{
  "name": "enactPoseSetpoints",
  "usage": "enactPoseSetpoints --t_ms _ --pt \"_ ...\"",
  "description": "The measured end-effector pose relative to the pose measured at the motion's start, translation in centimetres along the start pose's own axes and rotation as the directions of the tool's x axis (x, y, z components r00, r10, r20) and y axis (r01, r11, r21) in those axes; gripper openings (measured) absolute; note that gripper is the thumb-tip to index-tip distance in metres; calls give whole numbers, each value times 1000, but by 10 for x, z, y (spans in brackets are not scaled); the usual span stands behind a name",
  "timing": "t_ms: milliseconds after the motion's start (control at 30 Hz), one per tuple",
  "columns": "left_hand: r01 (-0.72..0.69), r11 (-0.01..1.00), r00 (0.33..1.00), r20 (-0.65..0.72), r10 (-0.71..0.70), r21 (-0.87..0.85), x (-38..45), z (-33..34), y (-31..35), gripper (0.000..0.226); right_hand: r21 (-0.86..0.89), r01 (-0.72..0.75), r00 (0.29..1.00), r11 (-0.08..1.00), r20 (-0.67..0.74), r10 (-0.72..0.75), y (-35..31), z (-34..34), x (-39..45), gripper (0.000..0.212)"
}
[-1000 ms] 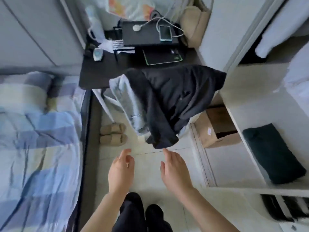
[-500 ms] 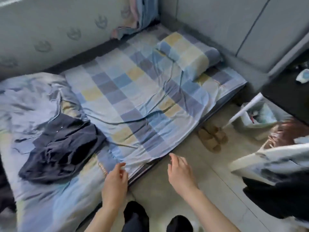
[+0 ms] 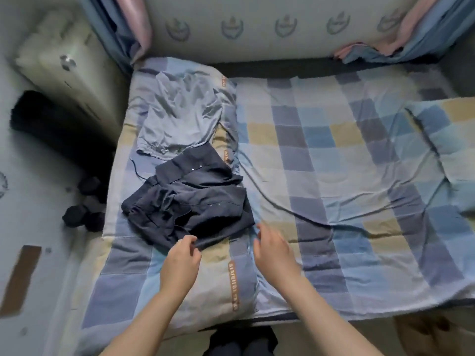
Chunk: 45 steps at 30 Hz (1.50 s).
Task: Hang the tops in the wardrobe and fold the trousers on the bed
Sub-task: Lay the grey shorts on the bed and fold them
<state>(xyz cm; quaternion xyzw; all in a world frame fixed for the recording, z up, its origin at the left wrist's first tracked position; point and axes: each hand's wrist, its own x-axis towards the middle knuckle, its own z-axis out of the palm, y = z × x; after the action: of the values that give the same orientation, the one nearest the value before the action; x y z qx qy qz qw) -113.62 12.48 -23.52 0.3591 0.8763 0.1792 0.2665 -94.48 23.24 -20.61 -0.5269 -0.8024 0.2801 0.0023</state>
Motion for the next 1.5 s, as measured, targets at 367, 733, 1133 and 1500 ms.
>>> enactPoseSetpoints --t_ms 367,733,1133,1500 --pt "150 979 989 -17 -149 138 193 78 -95 55 -191 325 944 926 122 -306 -35 102 256 32" --pt "330 924 942 -122 -312 192 357 140 -181 92 -214 487 873 847 150 -464 -122 242 491 35" --pt "144 985 845 -530 -74 93 359 194 -196 60 -387 423 898 819 57 -437 -144 292 589 71" --pt "37 999 819 -573 -15 27 344 187 -200 29 -405 357 857 842 -215 -467 -122 306 573 8"
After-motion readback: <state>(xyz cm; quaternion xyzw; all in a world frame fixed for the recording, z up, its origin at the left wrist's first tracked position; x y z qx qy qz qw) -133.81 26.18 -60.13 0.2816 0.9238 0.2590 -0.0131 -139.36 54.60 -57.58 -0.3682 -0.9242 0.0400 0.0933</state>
